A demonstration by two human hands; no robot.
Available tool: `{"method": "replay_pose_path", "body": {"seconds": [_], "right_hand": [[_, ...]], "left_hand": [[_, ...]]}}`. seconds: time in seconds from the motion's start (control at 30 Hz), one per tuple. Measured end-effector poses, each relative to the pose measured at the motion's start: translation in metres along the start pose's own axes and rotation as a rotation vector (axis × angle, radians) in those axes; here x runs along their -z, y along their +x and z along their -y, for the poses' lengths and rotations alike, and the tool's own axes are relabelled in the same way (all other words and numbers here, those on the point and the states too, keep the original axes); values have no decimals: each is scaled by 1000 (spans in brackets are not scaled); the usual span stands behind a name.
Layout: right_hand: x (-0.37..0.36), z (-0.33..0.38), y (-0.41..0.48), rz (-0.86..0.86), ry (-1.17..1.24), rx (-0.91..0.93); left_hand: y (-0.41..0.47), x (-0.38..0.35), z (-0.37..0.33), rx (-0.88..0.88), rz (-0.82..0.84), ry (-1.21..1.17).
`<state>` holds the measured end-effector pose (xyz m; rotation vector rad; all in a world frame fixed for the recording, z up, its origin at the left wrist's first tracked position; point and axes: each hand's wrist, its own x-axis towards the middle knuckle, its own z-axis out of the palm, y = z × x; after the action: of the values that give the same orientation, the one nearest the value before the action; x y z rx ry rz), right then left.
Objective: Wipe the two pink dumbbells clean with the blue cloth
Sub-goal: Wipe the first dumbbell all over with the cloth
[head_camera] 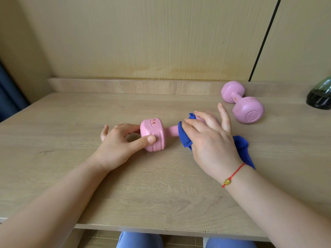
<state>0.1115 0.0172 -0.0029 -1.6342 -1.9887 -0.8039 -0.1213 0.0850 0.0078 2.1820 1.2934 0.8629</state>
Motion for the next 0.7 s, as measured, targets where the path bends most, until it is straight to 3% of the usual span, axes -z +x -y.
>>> {"method": "replay_pose_path", "body": {"seconds": [0.23,0.5,0.7], "right_hand": [[2,20,1,81,30,119],[20,3,-2,13,-172,-21],[9,10,1,92,-87,-51]], "left_hand": [[1,2,-3,-3,14,-58],[2,2,-1,24,76,-166],[3,2,-3,28,83,-190]]}}
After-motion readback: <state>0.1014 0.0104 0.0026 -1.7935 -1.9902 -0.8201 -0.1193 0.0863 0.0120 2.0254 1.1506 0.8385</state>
